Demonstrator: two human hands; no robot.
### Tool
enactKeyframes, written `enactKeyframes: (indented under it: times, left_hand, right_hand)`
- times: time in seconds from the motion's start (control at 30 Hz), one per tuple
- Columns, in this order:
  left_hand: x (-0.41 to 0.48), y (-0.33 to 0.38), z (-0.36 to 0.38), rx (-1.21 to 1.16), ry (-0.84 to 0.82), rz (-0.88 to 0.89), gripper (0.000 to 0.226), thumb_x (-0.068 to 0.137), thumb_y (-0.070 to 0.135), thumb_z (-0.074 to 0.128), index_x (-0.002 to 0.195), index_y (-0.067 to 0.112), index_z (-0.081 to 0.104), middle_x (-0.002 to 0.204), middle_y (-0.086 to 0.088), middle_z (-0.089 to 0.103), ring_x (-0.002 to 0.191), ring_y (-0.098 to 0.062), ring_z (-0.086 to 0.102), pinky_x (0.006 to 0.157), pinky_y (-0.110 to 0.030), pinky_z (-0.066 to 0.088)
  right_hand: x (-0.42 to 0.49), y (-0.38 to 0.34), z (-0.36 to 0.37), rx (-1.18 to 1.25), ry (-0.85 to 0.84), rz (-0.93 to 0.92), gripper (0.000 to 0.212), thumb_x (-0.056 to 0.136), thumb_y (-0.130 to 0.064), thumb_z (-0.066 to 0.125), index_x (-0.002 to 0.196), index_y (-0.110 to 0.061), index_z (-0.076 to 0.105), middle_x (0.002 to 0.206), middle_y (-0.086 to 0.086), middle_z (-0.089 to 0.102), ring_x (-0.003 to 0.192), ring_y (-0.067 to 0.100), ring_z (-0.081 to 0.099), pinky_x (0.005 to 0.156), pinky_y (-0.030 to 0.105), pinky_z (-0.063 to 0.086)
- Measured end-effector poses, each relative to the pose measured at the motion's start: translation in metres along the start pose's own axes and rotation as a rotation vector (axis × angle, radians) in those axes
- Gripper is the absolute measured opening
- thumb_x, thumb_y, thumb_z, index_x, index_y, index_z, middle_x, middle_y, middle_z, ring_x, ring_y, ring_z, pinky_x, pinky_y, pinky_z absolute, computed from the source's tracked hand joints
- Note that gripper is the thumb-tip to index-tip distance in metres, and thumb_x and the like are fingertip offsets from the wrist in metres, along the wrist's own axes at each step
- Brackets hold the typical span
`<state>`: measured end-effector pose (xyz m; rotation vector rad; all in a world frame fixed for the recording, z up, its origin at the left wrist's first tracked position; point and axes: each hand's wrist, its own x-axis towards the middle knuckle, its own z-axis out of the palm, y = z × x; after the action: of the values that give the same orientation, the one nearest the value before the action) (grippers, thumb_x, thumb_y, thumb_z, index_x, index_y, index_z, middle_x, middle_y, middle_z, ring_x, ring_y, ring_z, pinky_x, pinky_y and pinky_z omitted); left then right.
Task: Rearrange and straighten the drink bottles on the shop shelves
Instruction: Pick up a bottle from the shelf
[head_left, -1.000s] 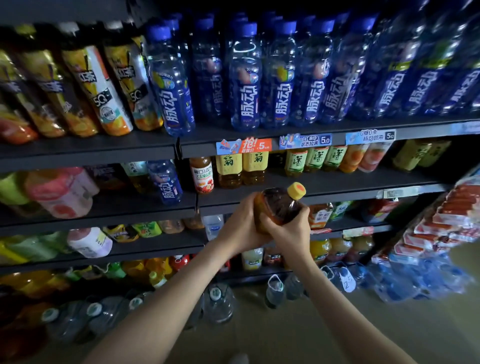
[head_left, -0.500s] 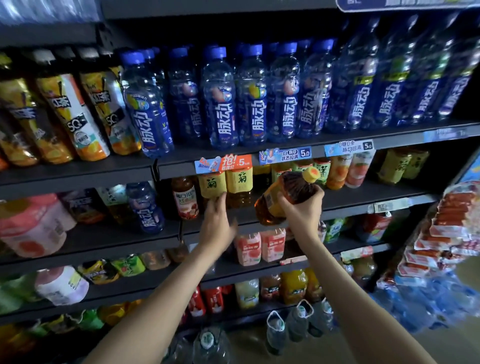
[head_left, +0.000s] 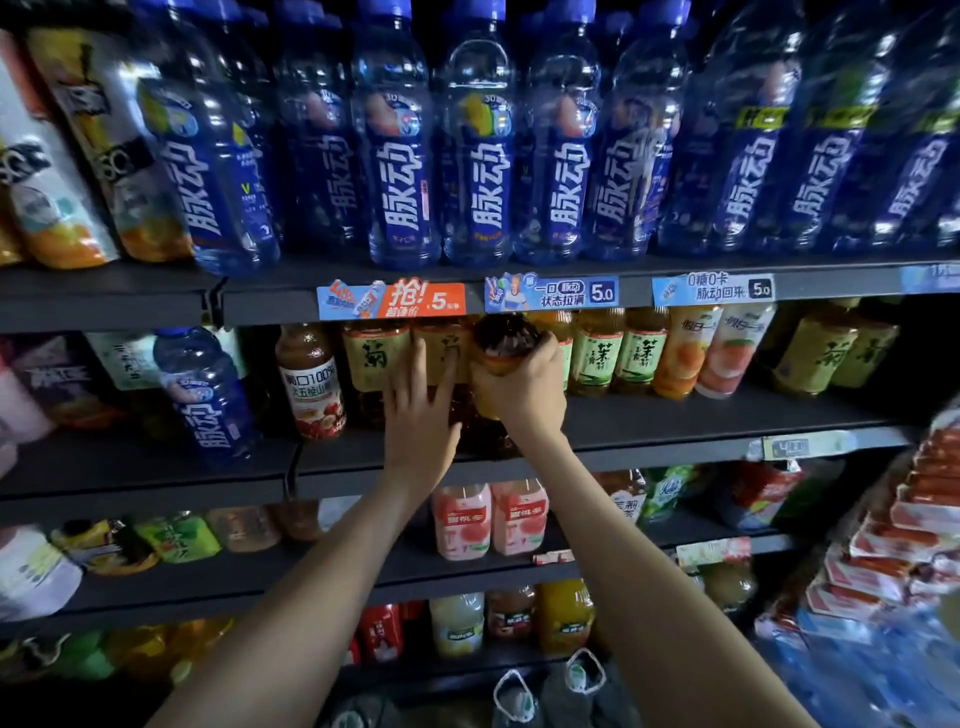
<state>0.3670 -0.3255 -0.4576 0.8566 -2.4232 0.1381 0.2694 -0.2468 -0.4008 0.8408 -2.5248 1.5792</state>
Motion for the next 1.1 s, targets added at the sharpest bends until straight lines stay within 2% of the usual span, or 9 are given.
enactKeyframes:
  times: [0.17,0.3,0.37,0.47,0.6,0.67,0.77,0.93,1.1]
  left_hand:
    - [0.009,-0.007,0.001,0.009,-0.054,0.016,0.101,0.074,0.029,0.078,0.151,0.021,0.014,0.157,-0.019,0.0,0.142,-0.044,0.009,0.111,-0.059,0.017]
    - [0.013,-0.014,0.002,0.005,-0.063,0.05,0.101,0.068,0.021,0.083,0.15,0.018,0.023,0.157,-0.018,0.007,0.143,-0.04,0.008,0.109,-0.06,0.017]
    - [0.014,-0.018,0.005,0.012,-0.043,0.062,0.099,0.071,0.011,0.079,0.15,0.02,0.021,0.157,-0.015,0.008,0.142,-0.037,0.003,0.109,-0.058,0.01]
    - [0.017,-0.022,0.01,0.056,-0.112,0.075,0.094,0.083,0.004,0.062,0.147,0.027,-0.003,0.154,-0.006,-0.016,0.14,-0.031,-0.018,0.11,-0.051,-0.01]
    - [0.019,-0.025,0.019,0.103,-0.005,0.116,0.092,0.06,-0.005,0.077,0.142,0.015,0.041,0.149,-0.02,0.033,0.134,-0.047,0.032,0.102,-0.063,0.018]
    - [0.019,-0.029,0.023,0.125,0.001,0.15,0.091,0.056,-0.004,0.079,0.139,0.013,0.047,0.145,-0.023,0.039,0.129,-0.048,0.039,0.099,-0.065,0.024]
    - [0.016,-0.031,0.018,0.054,0.021,0.181,0.087,0.059,-0.008,0.073,0.139,0.012,0.046,0.145,-0.024,0.038,0.13,-0.05,0.036,0.099,-0.066,0.027]
    - [-0.002,-0.048,-0.013,-0.172,-0.203,0.091,0.086,0.08,0.015,0.067,0.15,0.021,0.017,0.157,-0.019,0.008,0.145,-0.034,0.003,0.114,-0.045,0.005]
    - [-0.044,-0.09,-0.065,-0.267,-0.428,-0.103,0.082,0.087,0.02,0.06,0.151,0.019,0.009,0.158,-0.014,0.002,0.146,-0.031,0.004,0.118,-0.043,0.011]
  right_hand:
    - [0.009,0.007,0.01,-0.056,0.025,-0.004,0.099,0.069,-0.05,0.075,0.14,-0.005,0.023,0.133,0.01,0.04,0.125,0.031,0.041,0.085,0.045,0.047]
    - [0.012,0.019,0.009,-0.083,-0.014,-0.019,0.108,0.071,-0.042,0.079,0.146,0.0,0.013,0.141,0.016,0.032,0.133,0.033,0.03,0.094,0.045,0.043]
    - [0.005,0.035,0.011,-0.115,-0.069,0.008,0.103,0.072,-0.037,0.079,0.144,0.002,0.016,0.138,0.018,0.034,0.131,0.035,0.032,0.096,0.041,0.042]
    - [-0.005,0.049,0.016,-0.18,-0.096,0.04,0.084,0.078,-0.038,0.074,0.135,0.003,0.027,0.133,0.018,0.039,0.125,0.034,0.038,0.092,0.038,0.044]
    - [0.003,0.042,0.025,-0.186,-0.091,0.062,0.08,0.079,-0.038,0.073,0.133,0.002,0.028,0.133,0.018,0.04,0.126,0.033,0.038,0.091,0.037,0.045]
    - [0.006,0.038,0.031,-0.208,-0.098,0.075,0.086,0.081,-0.039,0.071,0.139,0.002,0.022,0.139,0.018,0.036,0.13,0.032,0.035,0.094,0.035,0.044]
    - [0.009,0.036,0.036,-0.216,-0.103,0.097,0.089,0.082,-0.039,0.07,0.141,0.002,0.017,0.141,0.018,0.032,0.132,0.032,0.032,0.093,0.037,0.045]
    - [-0.003,0.021,0.026,-0.11,-0.117,0.175,0.094,0.082,-0.025,0.072,0.147,0.0,0.009,0.146,0.019,0.026,0.136,0.033,0.026,0.103,0.039,0.036]
    - [-0.057,-0.009,0.029,-0.187,-0.234,0.021,0.078,0.088,-0.017,0.064,0.145,0.003,0.015,0.141,0.021,0.03,0.133,0.033,0.027,0.11,0.032,0.024]
